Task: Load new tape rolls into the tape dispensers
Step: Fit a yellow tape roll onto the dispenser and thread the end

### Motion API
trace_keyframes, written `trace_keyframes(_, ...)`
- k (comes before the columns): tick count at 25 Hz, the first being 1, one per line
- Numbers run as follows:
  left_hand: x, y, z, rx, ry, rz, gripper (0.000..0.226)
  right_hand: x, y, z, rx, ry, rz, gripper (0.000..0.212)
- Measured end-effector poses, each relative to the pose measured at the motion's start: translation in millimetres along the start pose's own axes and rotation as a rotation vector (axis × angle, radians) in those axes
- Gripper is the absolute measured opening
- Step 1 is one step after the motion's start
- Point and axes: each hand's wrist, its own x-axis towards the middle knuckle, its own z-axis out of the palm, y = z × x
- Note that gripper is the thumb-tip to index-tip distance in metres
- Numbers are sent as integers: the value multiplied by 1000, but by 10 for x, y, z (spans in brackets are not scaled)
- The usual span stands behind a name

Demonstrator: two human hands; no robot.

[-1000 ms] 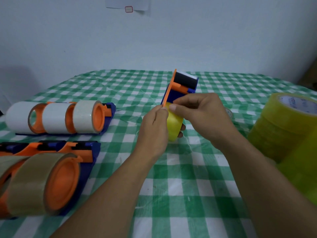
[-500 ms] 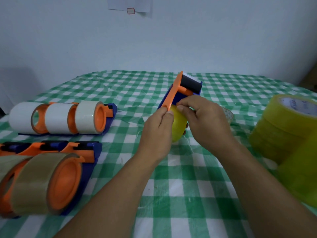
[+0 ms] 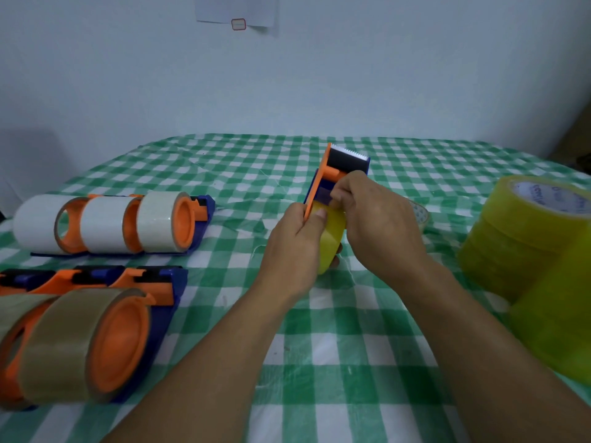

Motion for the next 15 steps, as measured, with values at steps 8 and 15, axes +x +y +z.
trace_keyframes(8, -45, 106, 20, 26, 25, -35, 15, 42, -15, -87, 399, -8, 259, 19)
trace_keyframes(15, -36, 42, 9, 98, 64, -22, 26, 16, -39, -127, 408, -59, 214, 14)
